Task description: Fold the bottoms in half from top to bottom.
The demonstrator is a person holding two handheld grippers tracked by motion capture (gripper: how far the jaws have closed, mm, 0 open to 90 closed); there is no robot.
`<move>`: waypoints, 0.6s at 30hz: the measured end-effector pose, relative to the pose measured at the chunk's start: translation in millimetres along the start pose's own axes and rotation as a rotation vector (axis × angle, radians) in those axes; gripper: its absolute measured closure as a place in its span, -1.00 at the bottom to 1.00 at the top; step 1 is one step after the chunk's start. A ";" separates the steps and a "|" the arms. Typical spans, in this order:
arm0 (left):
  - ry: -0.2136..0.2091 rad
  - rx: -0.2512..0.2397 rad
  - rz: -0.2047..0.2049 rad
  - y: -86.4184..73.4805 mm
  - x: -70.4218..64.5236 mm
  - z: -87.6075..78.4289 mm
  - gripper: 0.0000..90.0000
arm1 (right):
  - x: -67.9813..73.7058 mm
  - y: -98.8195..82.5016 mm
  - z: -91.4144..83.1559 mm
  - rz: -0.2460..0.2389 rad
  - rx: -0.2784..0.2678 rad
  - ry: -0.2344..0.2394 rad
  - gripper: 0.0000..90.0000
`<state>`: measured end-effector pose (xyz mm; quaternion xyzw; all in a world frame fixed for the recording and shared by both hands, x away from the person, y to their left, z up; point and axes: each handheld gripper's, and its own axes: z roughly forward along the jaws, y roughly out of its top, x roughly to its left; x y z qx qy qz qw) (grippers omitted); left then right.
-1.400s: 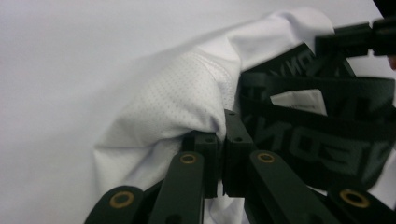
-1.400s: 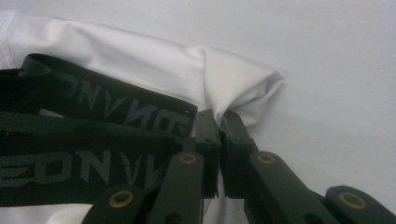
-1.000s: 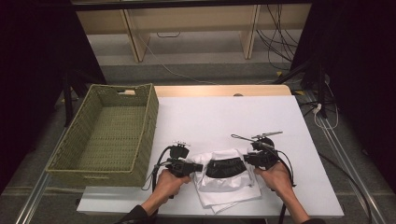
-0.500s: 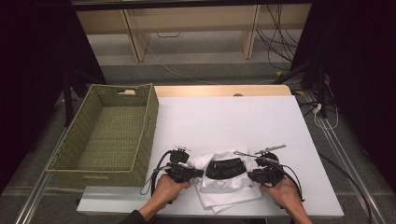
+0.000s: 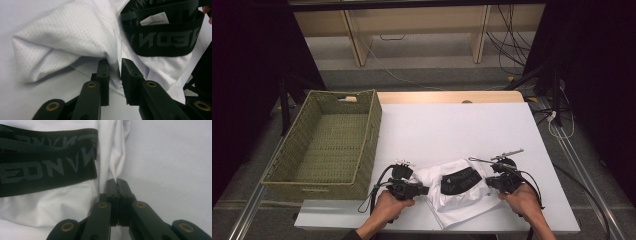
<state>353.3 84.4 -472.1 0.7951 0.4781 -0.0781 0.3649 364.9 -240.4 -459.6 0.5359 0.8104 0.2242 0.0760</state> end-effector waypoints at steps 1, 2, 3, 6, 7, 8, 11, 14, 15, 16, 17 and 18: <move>0.010 -0.006 0.000 -0.8 -0.6 -2.0 0.59 | -0.3 0.0 0.1 -0.001 -0.001 0.002 0.98; 0.022 -0.009 0.003 -1.2 -0.4 -4.8 0.49 | -0.7 -0.1 -0.2 -0.001 -0.003 0.006 0.95; 0.041 -0.020 0.000 -1.3 0.5 -8.8 0.40 | -0.6 -0.3 -1.0 0.006 -0.007 0.004 0.88; 0.085 -0.050 -0.026 -0.7 4.9 -17.7 0.14 | -2.5 -1.1 -5.1 0.023 -0.025 0.003 0.52; 0.111 -0.060 -0.034 0.0 7.0 -20.9 0.06 | -3.0 -1.7 -6.4 0.030 -0.033 0.007 0.43; 0.125 -0.065 -0.043 0.8 8.4 -22.5 -0.02 | -3.2 -2.5 -7.7 0.034 -0.037 0.010 0.34; 0.170 -0.090 -0.085 5.8 14.9 -25.8 -0.20 | -2.8 -3.8 -8.8 0.041 -0.037 0.003 0.24; 0.197 -0.104 -0.104 10.9 18.0 -26.1 -0.37 | -1.3 -4.8 -11.1 0.035 -0.045 0.008 0.19; 0.204 -0.105 -0.116 13.5 19.7 -24.7 -0.39 | -0.7 -5.1 -11.7 0.035 -0.047 0.010 0.18; 0.207 -0.104 -0.122 15.1 20.6 -23.4 -0.42 | 0.4 -5.4 -12.6 0.038 -0.047 0.015 0.18; 0.210 -0.103 -0.129 17.3 21.7 -21.3 -0.44 | 0.8 -5.6 -12.9 0.037 -0.049 0.018 0.18; 0.208 -0.099 -0.134 20.5 23.2 -18.3 -0.46 | 1.3 -5.7 -13.1 0.035 -0.051 0.018 0.18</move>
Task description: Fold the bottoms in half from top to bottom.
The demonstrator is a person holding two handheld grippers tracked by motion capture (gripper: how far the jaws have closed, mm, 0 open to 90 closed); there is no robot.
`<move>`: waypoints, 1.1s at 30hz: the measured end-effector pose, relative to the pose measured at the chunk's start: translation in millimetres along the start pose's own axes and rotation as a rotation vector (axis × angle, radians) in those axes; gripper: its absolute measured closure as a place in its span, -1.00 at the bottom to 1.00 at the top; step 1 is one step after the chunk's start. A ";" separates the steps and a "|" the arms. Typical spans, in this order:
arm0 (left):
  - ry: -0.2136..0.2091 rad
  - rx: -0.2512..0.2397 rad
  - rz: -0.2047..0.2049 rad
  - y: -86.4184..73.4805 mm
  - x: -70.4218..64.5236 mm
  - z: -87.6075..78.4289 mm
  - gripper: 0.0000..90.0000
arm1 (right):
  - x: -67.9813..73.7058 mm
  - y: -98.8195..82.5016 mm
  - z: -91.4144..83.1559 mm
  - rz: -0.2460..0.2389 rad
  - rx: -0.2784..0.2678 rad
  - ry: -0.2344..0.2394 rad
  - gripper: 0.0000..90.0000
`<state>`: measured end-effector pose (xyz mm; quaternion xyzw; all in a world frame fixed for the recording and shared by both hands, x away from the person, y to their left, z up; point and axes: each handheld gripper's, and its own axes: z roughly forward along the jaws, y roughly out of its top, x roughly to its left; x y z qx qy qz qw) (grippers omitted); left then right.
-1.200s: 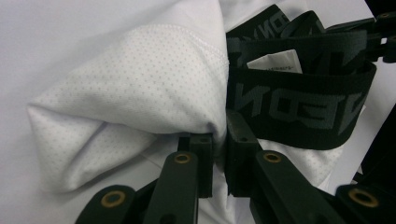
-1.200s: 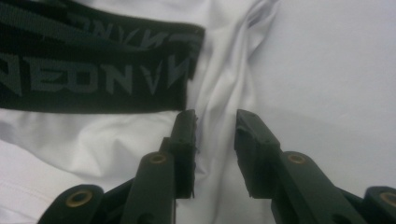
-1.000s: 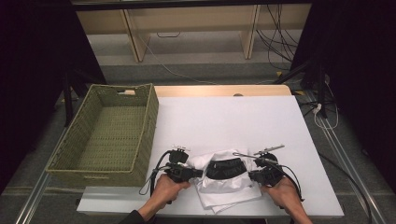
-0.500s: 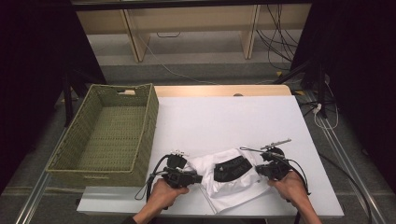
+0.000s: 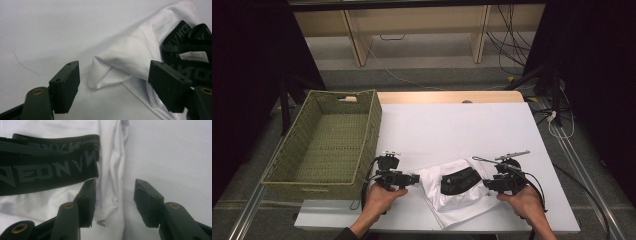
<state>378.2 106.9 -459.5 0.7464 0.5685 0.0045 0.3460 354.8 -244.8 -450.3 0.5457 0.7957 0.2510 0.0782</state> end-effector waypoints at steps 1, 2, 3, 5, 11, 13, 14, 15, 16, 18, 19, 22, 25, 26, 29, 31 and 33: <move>-0.002 0.005 -0.002 2.6 -0.1 2.8 -0.46 | 0.3 0.0 -0.2 -0.002 -0.001 0.002 0.18; 0.000 0.010 0.000 4.4 -0.1 4.9 -0.47 | 0.4 0.0 -0.2 0.000 -0.001 0.003 0.18; 0.000 0.018 -0.001 6.8 0.0 7.5 -0.48 | 0.4 -0.1 -0.3 0.000 -0.002 0.003 0.18; 0.003 0.017 -0.009 10.5 0.7 12.6 -0.48 | 0.3 -0.3 -0.2 0.004 -0.003 0.005 0.17; -0.011 0.089 0.010 10.9 4.4 24.2 -0.46 | 0.8 -0.5 0.7 0.001 0.000 0.009 0.17; 0.004 0.086 0.039 8.1 2.5 24.1 -0.39 | 1.3 -0.6 1.2 0.002 0.002 0.009 0.18; 0.003 0.089 0.043 7.8 1.4 24.1 -0.37 | 1.5 -0.7 1.4 0.001 0.003 0.010 0.18; -0.007 0.096 0.043 7.4 0.1 24.1 -0.34 | 1.6 -0.8 1.5 0.000 0.005 0.010 0.18; -0.016 0.099 0.042 6.6 -1.1 24.6 -0.30 | 1.8 -1.1 1.9 0.000 0.007 0.010 0.17; -0.030 0.108 0.064 5.1 -4.7 25.9 -0.25 | 2.3 -1.5 2.5 0.001 0.019 0.012 0.17; -0.024 0.112 0.084 4.9 -5.9 26.0 -0.16 | 2.3 -1.8 3.2 0.003 0.021 0.012 0.17; -0.037 0.109 0.109 3.1 -5.2 27.3 0.35 | 1.8 -2.8 4.2 0.010 0.034 0.011 0.16; -0.062 0.093 0.124 2.0 -4.5 28.5 0.74 | 0.7 -4.0 5.4 0.015 0.042 0.010 0.16; -0.058 0.088 0.134 2.8 -5.3 27.9 0.79 | 0.6 -4.5 6.0 0.013 0.053 0.009 0.16; -0.051 0.079 0.155 7.6 -7.3 26.8 0.83 | 0.9 -6.6 9.5 0.016 0.090 0.006 0.22; -0.048 0.078 0.157 11.1 -6.5 28.0 0.84 | 2.3 -6.8 9.5 0.005 0.089 -0.005 0.45; -0.043 0.073 0.146 16.0 -3.7 29.6 0.84 | 3.4 -7.3 10.6 0.001 0.092 0.015 0.70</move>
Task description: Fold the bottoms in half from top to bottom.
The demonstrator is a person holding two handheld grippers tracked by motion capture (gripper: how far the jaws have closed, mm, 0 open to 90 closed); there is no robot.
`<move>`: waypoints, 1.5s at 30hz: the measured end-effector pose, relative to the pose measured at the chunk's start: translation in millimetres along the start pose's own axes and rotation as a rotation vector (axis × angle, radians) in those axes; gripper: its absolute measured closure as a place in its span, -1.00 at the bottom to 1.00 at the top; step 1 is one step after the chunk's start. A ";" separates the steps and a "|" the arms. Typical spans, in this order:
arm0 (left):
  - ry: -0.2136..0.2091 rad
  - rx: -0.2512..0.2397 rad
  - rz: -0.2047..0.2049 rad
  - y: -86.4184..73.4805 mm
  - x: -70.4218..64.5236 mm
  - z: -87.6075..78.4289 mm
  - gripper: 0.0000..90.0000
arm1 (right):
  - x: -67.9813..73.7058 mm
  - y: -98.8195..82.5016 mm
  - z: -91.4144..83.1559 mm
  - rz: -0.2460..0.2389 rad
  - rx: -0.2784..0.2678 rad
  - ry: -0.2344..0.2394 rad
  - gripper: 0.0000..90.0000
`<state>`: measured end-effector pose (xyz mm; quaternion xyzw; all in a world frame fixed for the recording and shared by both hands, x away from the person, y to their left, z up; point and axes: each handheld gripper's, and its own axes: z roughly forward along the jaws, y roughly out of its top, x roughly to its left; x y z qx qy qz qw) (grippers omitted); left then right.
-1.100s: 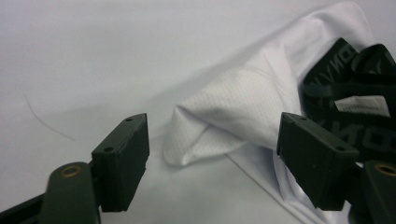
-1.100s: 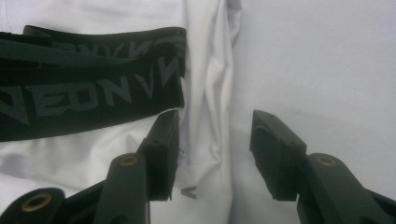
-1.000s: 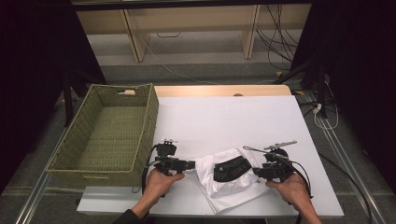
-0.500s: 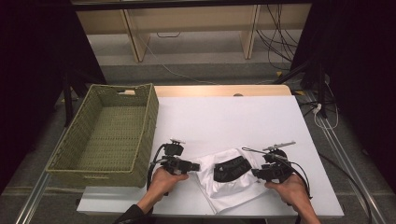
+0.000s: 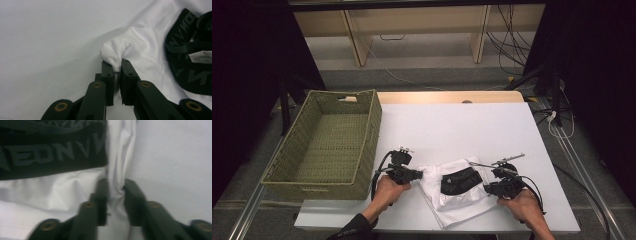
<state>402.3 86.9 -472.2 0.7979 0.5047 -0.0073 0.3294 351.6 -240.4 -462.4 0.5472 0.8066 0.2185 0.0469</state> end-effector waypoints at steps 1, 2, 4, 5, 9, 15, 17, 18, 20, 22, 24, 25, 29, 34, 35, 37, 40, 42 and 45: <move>0.003 -0.003 -0.005 2.6 2.1 0.2 0.84 | 0.3 0.2 0.0 -0.001 -0.001 0.016 0.86; 0.008 -0.008 -0.012 5.6 4.3 0.0 0.84 | 1.4 0.3 -0.5 0.002 -0.002 0.025 0.91; 0.018 -0.011 -0.014 12.4 8.8 -0.5 0.85 | 4.6 0.7 -0.9 0.000 0.000 0.024 0.93; 0.024 -0.013 -0.014 16.2 10.3 -0.3 0.85 | 6.0 1.0 -0.3 -0.003 -0.004 0.032 0.94; 0.054 -0.015 -0.018 33.4 17.4 3.1 0.85 | 13.9 3.5 2.3 0.014 -0.016 0.040 0.94; 0.075 -0.023 -0.051 51.0 31.5 10.5 0.84 | 24.0 6.3 4.9 0.049 -0.068 0.049 0.92; 0.079 -0.022 -0.067 54.6 36.5 13.7 0.84 | 27.6 6.1 5.9 0.044 -0.074 0.039 0.92; 0.077 -0.021 -0.074 55.8 39.0 15.3 0.84 | 29.2 5.9 6.9 0.043 -0.071 0.036 0.91; 0.076 -0.014 -0.087 57.9 41.7 18.4 0.84 | 30.4 5.7 9.1 0.039 -0.068 0.036 0.88; 0.076 -0.017 -0.090 59.8 42.5 20.6 0.83 | 30.7 5.9 9.1 0.042 -0.070 0.038 0.87; 0.077 -0.018 -0.087 62.2 42.4 21.6 0.83 | 30.9 6.0 8.8 0.043 -0.072 0.037 0.85; 0.076 -0.018 -0.088 62.8 42.3 21.6 0.83 | 30.9 6.0 8.7 0.043 -0.072 0.038 0.82; 0.073 -0.017 -0.100 63.1 42.7 20.8 0.78 | 30.0 6.6 5.7 0.036 -0.091 0.024 0.62; 0.091 -0.038 -0.101 60.8 39.2 8.8 0.42 | 25.9 8.2 -1.3 0.032 -0.145 0.040 0.17; 0.104 -0.046 -0.090 60.5 38.2 3.4 0.29 | 25.0 8.7 -3.1 0.034 -0.157 0.042 0.11; 0.117 -0.066 -0.084 59.2 35.1 -8.8 0.08 | 22.8 9.5 -6.4 0.034 -0.184 0.042 0.07; 0.081 -0.091 -0.072 53.7 28.4 -26.1 -0.03 | 20.9 11.0 -8.7 0.036 -0.203 0.043 0.03; 0.022 -0.104 -0.067 48.3 22.0 -34.2 -0.09 | 20.0 13.1 -9.9 0.028 -0.222 0.043 0.03; -0.047 -0.089 -0.038 38.3 9.6 -38.3 -0.19 | 20.4 17.0 -11.3 0.019 -0.231 0.047 0.07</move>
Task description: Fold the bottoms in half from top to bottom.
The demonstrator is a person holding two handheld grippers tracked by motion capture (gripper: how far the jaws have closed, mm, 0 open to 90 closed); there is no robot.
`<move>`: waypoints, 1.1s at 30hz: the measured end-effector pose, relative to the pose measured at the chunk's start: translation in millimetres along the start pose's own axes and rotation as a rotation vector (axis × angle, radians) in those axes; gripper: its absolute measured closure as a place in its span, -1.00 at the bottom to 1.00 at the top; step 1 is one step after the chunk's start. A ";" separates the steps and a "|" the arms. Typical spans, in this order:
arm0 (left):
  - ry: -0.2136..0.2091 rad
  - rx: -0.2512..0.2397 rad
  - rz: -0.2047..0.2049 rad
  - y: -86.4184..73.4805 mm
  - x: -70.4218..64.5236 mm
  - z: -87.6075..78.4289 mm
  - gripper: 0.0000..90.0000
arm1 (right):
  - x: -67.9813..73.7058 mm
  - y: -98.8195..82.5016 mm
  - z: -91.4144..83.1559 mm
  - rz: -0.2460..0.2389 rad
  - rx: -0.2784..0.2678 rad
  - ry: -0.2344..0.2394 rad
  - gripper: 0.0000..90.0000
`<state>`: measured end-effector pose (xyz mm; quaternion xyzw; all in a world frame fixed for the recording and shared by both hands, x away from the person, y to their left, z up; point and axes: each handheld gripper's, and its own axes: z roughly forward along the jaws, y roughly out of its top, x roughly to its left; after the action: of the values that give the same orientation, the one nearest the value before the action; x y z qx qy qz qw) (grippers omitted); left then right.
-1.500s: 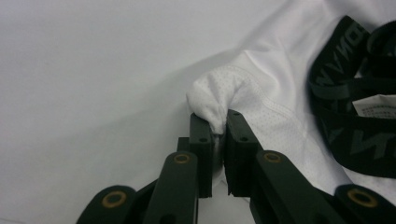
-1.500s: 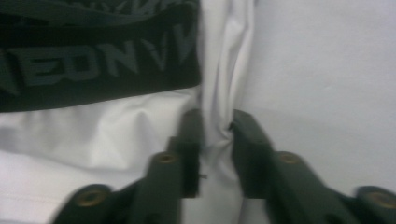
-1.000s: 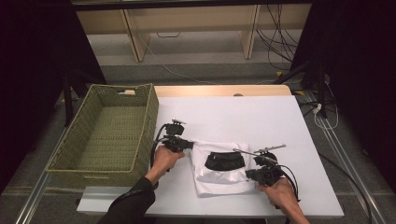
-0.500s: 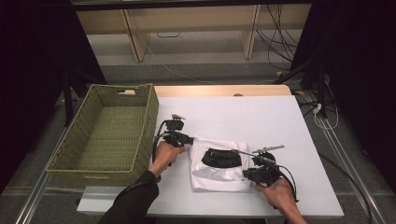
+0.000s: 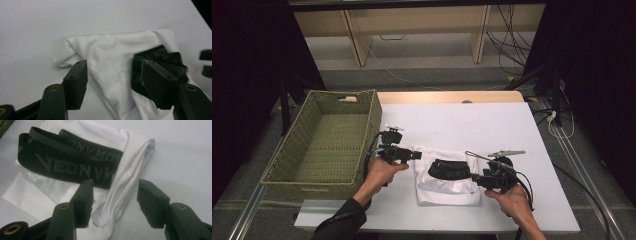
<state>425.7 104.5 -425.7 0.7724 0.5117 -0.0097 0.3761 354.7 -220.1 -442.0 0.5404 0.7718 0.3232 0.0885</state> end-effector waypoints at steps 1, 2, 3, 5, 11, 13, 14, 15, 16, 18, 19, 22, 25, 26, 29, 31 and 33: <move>-0.018 0.010 0.009 -3.5 -3.8 0.8 -0.21 | 0.4 1.3 0.4 -0.004 -0.004 0.000 0.07; -0.040 0.024 0.017 -6.6 -7.1 2.2 -0.25 | 0.8 2.5 0.9 -0.009 -0.001 -0.001 0.08; -0.058 0.040 0.025 -9.6 -10.7 5.0 -0.26 | 1.1 3.5 2.2 -0.012 0.002 0.003 0.08; -0.073 0.061 0.033 -12.2 -14.8 12.4 -0.29 | 1.7 5.0 5.2 -0.025 0.008 0.001 0.09; -0.145 0.101 0.026 -15.4 -21.9 34.7 -0.35 | 2.5 8.2 10.9 -0.042 0.026 0.020 0.11; -0.153 0.102 0.017 -15.1 -23.4 38.3 -0.35 | 2.6 9.1 13.2 -0.044 0.033 0.023 0.13; -0.156 0.102 0.014 -15.0 -24.0 40.0 -0.35 | 2.8 10.1 15.5 -0.047 0.039 0.019 0.14; -0.155 0.102 0.013 -14.8 -24.8 40.9 -0.34 | 2.9 11.3 17.9 -0.052 0.045 0.019 0.16; -0.155 0.100 0.015 -14.8 -25.3 41.8 -0.32 | 3.4 12.6 20.6 -0.058 0.050 0.018 0.17; -0.154 0.103 0.014 -14.8 -26.2 43.9 -0.27 | 5.3 16.0 26.2 -0.062 0.061 0.013 0.23; -0.152 0.105 0.011 -14.9 -26.4 44.6 -0.26 | 6.0 17.3 28.2 -0.066 0.063 0.010 0.24; -0.172 0.096 0.010 -15.6 -29.2 39.7 -0.27 | 8.9 22.6 35.3 -0.086 0.071 -0.007 0.27; -0.178 0.105 0.030 -14.3 -32.9 36.9 -0.32 | 8.6 25.3 41.0 -0.097 0.084 -0.013 0.27; -0.168 0.109 0.036 -13.7 -33.3 37.7 -0.34 | 7.9 26.3 43.7 -0.090 0.095 -0.016 0.26; -0.141 0.121 0.029 -10.7 -32.1 46.5 -0.37 | 5.2 28.5 49.1 -0.085 0.107 -0.010 0.26; -0.137 0.126 0.013 -8.2 -28.5 52.1 -0.35 | 4.2 30.6 51.9 -0.083 0.109 -0.008 0.27; -0.132 0.131 0.014 -7.2 -24.7 55.9 -0.27 | 3.7 33.2 54.1 -0.074 0.109 -0.004 0.27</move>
<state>428.9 53.5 -460.0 0.7966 0.4788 -0.0914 0.3576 405.3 -188.2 -463.5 0.5163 0.8075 0.2760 0.0725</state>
